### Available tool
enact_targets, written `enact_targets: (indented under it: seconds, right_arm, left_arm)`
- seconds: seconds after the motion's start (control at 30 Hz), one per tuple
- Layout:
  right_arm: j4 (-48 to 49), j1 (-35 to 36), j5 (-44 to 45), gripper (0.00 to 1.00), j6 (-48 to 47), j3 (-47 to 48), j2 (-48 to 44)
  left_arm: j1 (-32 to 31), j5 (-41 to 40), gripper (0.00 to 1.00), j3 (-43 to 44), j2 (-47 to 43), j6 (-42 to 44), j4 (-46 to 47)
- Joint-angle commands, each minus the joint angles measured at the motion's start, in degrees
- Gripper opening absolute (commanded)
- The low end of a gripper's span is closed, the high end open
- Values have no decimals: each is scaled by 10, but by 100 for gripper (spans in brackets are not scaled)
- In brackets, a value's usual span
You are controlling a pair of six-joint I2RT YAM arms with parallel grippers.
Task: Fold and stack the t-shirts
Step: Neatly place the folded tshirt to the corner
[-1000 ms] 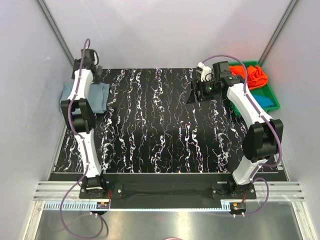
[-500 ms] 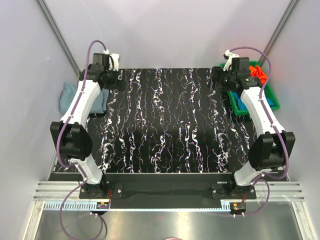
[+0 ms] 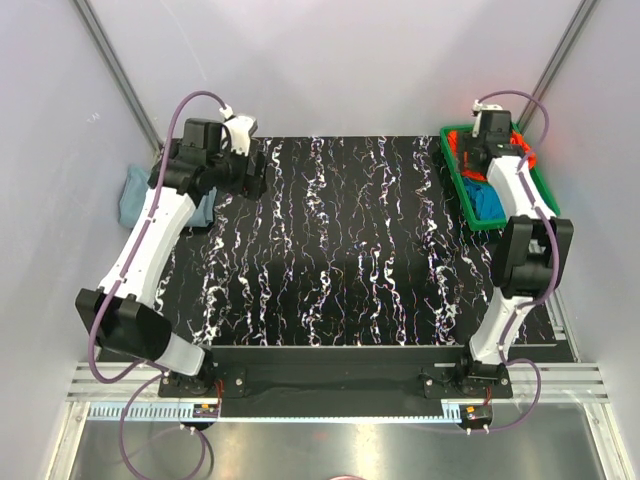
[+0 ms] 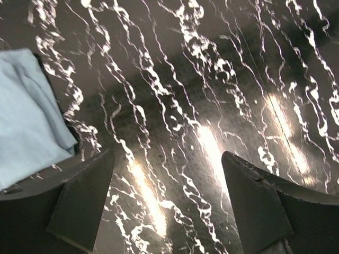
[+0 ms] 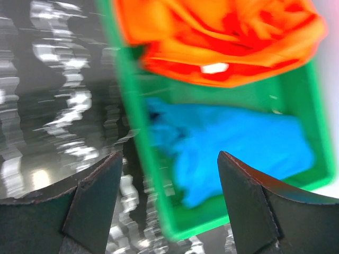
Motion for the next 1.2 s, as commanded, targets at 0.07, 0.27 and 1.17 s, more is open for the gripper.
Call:
enact_targets:
  seconds: [0.07,0.27,1.17]
  right_arm:
    - [4,-51,41,80,-67,56,73]
    - [-7,-82,-27,79,-83,57,121]
    - [-59,-81,-18,100,109,50,0]
  left_arm:
    - [3,51,90,-28,14,1,15]
    - [3,65,90,-36,43,-1,20]
    - [-2,-7,93,19,72,49,19]
